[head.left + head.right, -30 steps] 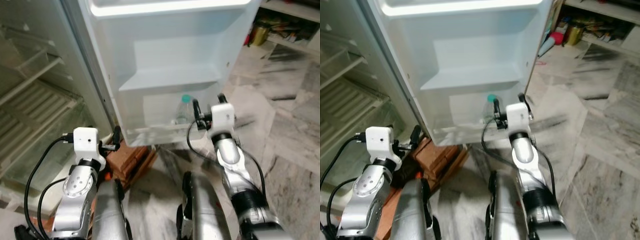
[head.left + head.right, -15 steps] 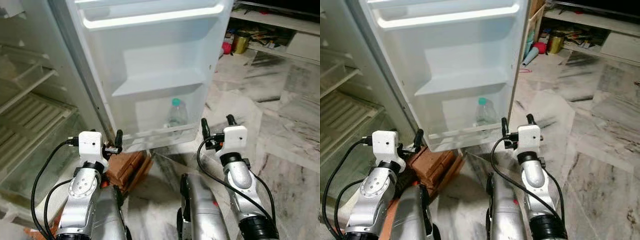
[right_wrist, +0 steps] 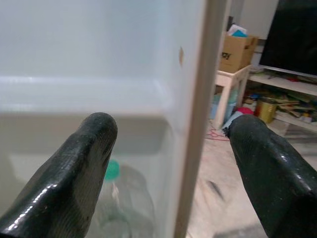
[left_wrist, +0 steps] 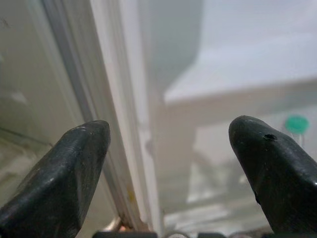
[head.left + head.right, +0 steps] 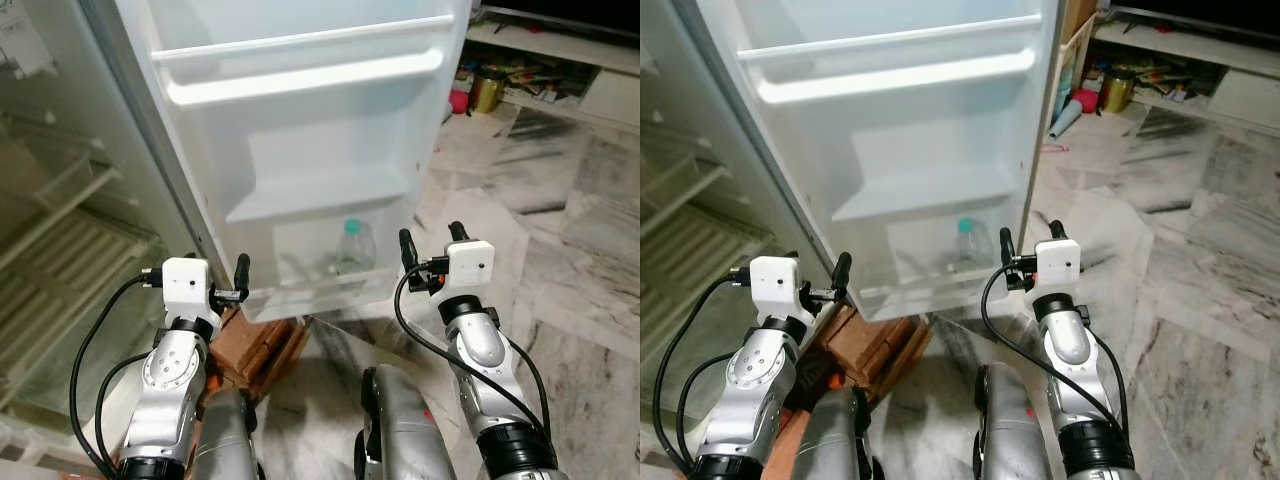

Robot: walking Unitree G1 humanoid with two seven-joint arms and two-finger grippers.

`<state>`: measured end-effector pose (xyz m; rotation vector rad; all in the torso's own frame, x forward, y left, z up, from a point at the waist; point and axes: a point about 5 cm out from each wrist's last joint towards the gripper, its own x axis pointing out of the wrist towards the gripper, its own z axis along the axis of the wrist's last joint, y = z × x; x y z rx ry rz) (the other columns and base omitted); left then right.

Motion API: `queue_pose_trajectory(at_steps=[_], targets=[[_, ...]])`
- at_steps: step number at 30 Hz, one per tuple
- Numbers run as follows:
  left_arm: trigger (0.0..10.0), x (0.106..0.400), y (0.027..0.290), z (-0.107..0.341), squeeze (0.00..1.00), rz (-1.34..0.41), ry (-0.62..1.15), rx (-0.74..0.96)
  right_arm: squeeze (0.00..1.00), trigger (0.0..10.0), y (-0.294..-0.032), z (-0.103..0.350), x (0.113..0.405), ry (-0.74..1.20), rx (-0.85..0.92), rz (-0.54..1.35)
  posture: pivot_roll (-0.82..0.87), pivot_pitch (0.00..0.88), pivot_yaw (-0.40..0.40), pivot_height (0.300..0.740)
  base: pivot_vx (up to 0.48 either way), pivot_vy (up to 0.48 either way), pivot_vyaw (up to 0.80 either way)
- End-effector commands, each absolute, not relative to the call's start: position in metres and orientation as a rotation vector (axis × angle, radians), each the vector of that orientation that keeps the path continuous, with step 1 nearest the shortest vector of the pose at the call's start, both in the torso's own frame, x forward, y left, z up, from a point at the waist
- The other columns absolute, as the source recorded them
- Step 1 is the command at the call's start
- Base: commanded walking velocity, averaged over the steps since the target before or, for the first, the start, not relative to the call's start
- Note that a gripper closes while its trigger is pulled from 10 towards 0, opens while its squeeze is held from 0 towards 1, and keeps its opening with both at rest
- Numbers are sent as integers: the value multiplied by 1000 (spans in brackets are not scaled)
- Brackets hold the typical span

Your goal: Restocking fridge

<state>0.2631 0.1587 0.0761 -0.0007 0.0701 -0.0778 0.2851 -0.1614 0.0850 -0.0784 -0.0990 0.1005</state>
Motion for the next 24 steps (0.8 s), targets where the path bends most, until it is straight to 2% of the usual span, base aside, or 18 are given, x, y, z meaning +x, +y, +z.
queue_pose_trajectory(at_steps=[1,11,20,24], targets=[[10000,265,160,78,0,-81,60,14,0,10000,-157,93,288,-122,-72,118,-33,0,22,691,0,0,0],[10000,268,156,78,0,-87,51,9,0,10000,-160,97,292,-121,-64,122,-37,0,14,740,0,0,0],[10000,268,154,75,0,-80,56,15,0,10000,-161,96,293,-112,-66,121,-40,0,13,740,0,0,0],[10000,268,153,72,0,-85,69,38,0,10000,-162,81,288,-3,-18,104,-39,0,7,740,0,0,0]])
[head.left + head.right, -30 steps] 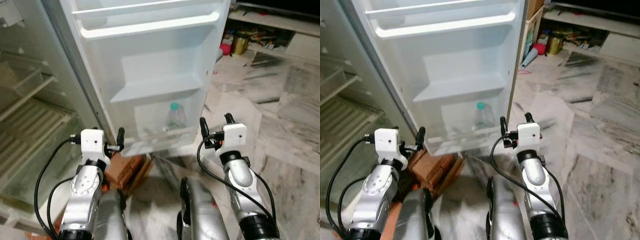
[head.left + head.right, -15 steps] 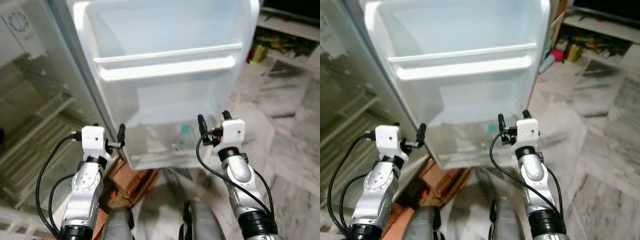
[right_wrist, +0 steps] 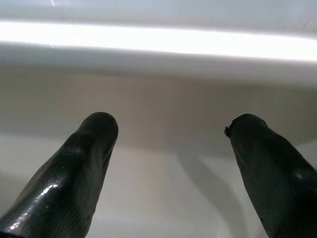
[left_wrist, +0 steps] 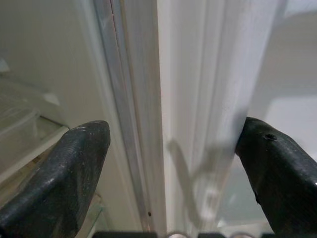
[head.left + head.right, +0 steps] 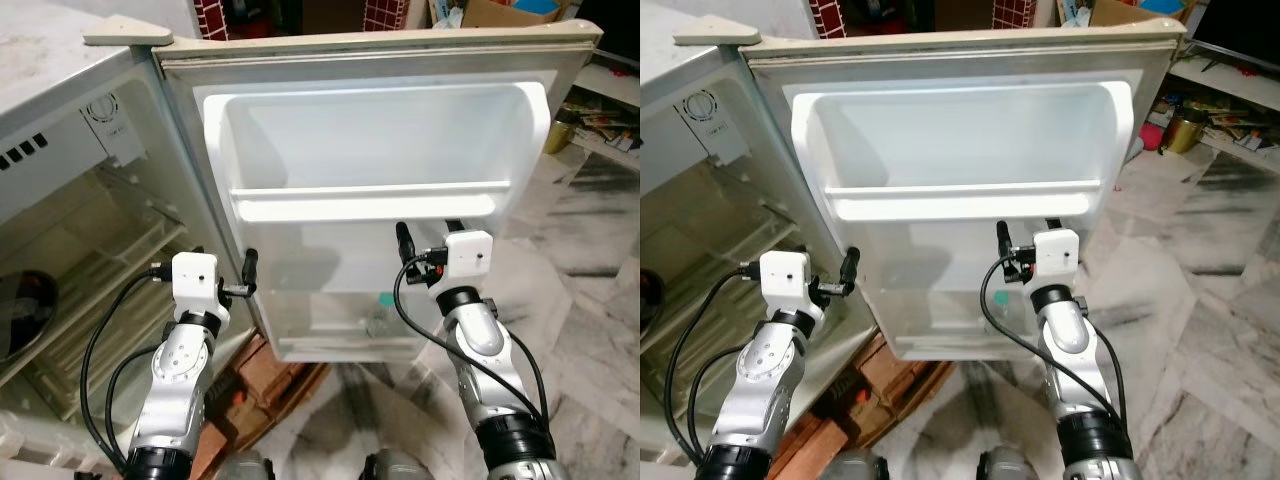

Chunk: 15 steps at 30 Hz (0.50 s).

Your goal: Restocking fridge

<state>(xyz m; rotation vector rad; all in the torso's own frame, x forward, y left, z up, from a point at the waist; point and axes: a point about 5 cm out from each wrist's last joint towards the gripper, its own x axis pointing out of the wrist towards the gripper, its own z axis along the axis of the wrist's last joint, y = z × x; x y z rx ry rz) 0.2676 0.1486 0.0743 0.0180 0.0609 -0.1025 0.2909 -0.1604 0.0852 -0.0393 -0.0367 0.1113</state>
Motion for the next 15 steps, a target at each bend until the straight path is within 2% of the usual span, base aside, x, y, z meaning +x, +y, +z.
queue_pose_trajectory(at_steps=[1,3,8,15], targets=[[10000,268,153,72,0,-85,71,40,0,10000,-163,75,285,29,-12,98,-40,0,5,740,0,0,0],[10000,267,153,71,0,-86,74,40,0,10000,-164,65,280,85,8,92,-40,0,5,740,0,0,0],[10000,266,153,68,0,-82,89,43,0,10000,-166,53,270,145,8,87,-39,0,3,740,0,-257,0],[10000,265,154,65,0,-66,94,65,0,10000,-162,55,279,159,10,97,-38,0,7,740,0,-436,0]])
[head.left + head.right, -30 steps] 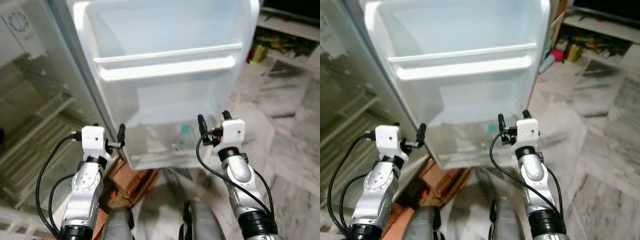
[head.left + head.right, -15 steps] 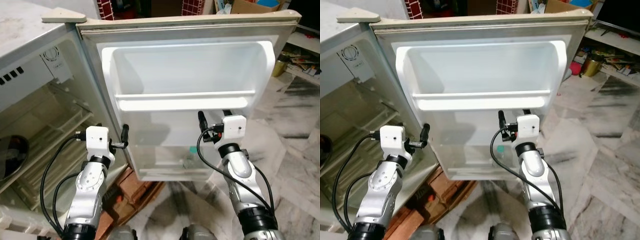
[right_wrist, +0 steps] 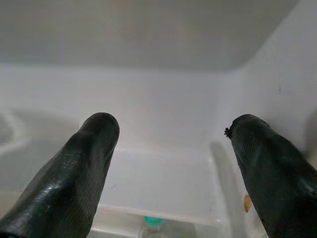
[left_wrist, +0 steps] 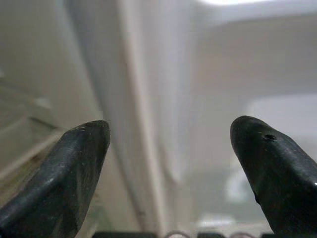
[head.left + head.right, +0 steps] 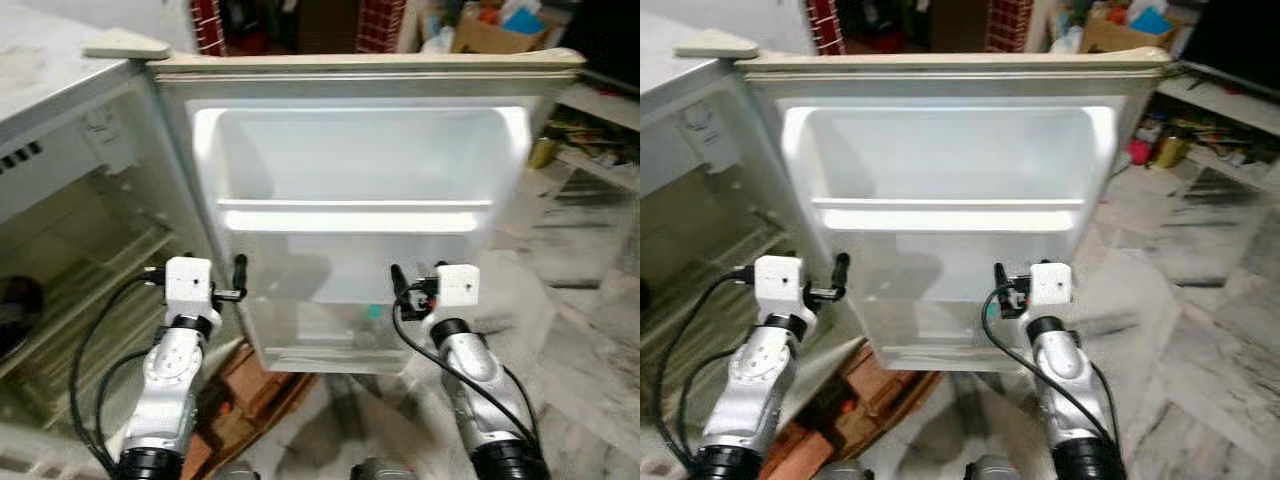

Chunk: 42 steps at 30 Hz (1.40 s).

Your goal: Restocking fridge

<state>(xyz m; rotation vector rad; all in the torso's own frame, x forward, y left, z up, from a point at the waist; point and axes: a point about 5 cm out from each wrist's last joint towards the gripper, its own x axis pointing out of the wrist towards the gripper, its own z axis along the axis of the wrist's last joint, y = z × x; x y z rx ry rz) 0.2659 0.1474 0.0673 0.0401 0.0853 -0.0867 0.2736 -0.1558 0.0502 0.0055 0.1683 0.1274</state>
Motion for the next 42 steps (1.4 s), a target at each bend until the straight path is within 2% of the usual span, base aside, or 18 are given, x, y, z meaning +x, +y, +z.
queue_pose_trajectory(at_steps=[1,5,12,16,20,24,29,33,42], targets=[[10000,265,155,65,0,-65,94,66,0,10000,-161,55,280,163,15,105,-38,0,7,740,0,-450,0],[10000,265,156,64,0,-60,96,66,0,10000,-156,53,280,189,58,172,-36,0,6,740,0,-450,0],[10000,262,156,62,0,-58,104,64,0,10000,-122,45,256,323,127,658,-32,0,6,740,0,-452,0],[10000,262,156,62,0,-59,104,65,0,10000,-123,48,247,365,142,830,-32,0,6,740,0,-452,0],[10000,261,157,62,0,-56,103,67,0,10000,-137,47,238,425,102,955,-26,0,5,740,0,-447,0],[10000,260,158,62,0,-56,103,69,0,10000,-150,45,240,441,35,953,-24,0,6,740,0,-434,0],[10000,259,158,61,0,-56,106,73,0,10000,-166,51,258,386,-29,827,-21,0,8,740,0,-429,0],[10000,258,161,60,0,-50,115,75,0,10000,-164,60,271,271,-46,709,-20,0,19,740,0,-429,119],[10000,253,160,57,0,-28,124,78,0,10000,-152,65,279,132,-15,523,-22,0,24,740,0,-416,760]])
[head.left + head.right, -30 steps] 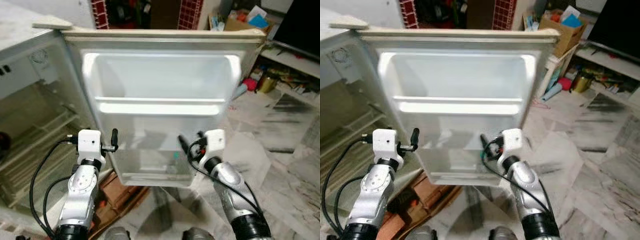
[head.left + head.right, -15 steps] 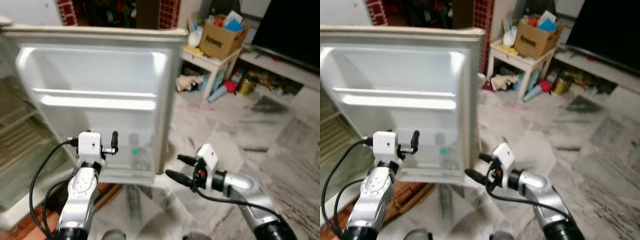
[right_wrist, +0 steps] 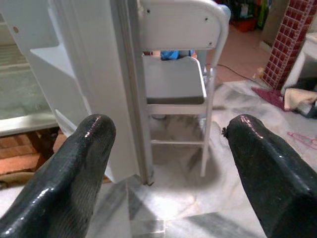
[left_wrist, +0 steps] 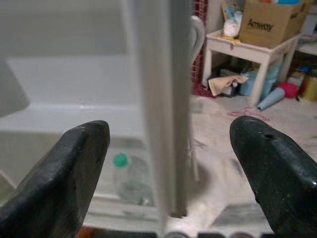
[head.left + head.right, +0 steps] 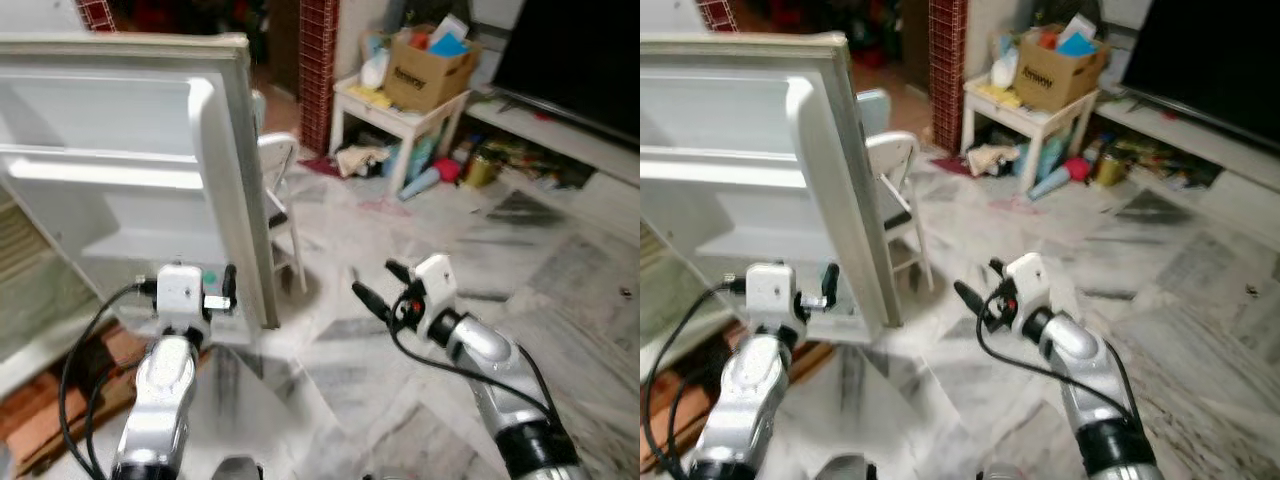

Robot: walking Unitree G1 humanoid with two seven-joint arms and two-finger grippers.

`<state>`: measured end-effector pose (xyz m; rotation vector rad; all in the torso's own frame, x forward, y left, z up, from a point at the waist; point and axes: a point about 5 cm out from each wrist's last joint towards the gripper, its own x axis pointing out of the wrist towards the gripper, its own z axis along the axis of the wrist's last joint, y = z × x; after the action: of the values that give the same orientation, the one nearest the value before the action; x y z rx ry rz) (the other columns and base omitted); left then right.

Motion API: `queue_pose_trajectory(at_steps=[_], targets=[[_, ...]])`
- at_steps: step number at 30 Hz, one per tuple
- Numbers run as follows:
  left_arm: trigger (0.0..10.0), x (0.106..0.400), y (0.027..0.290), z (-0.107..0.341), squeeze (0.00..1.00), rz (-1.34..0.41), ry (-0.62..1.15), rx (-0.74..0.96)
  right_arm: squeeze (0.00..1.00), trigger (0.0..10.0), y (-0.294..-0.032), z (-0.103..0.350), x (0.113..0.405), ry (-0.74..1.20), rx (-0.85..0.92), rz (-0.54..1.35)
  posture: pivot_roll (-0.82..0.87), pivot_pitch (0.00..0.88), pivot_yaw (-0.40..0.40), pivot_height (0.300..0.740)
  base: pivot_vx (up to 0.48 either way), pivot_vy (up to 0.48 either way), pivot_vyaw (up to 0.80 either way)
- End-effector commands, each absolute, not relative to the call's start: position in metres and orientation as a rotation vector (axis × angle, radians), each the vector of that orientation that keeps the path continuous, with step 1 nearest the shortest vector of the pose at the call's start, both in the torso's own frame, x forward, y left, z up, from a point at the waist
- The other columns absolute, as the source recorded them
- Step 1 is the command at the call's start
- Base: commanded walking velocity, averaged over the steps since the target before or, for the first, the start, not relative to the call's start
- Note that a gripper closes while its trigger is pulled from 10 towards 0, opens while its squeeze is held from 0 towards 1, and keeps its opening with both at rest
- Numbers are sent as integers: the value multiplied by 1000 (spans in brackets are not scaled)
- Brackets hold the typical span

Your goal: Restocking fridge

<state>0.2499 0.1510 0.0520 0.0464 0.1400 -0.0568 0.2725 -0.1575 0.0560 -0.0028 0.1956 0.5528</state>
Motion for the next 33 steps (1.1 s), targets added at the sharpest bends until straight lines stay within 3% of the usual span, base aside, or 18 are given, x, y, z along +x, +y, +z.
queue_pose_trajectory(at_steps=[1,7,11,25,33], targets=[[10000,253,160,57,0,-28,124,78,0,10000,-152,65,279,132,-15,523,-22,0,24,740,0,-394,763],[10000,256,160,58,0,-19,118,76,0,10000,-144,62,278,95,6,456,-12,0,3,740,0,-337,758],[10000,261,160,53,0,0,129,39,0,10000,-138,55,278,99,75,349,-16,0,3,740,0,0,742],[10000,268,167,64,0,-18,71,23,0,10000,-135,74,294,-4,54,289,-15,0,34,740,20,0,717],[10000,267,165,64,0,-21,70,14,0,10000,-134,83,303,-40,20,233,-15,0,33,740,295,0,55]])
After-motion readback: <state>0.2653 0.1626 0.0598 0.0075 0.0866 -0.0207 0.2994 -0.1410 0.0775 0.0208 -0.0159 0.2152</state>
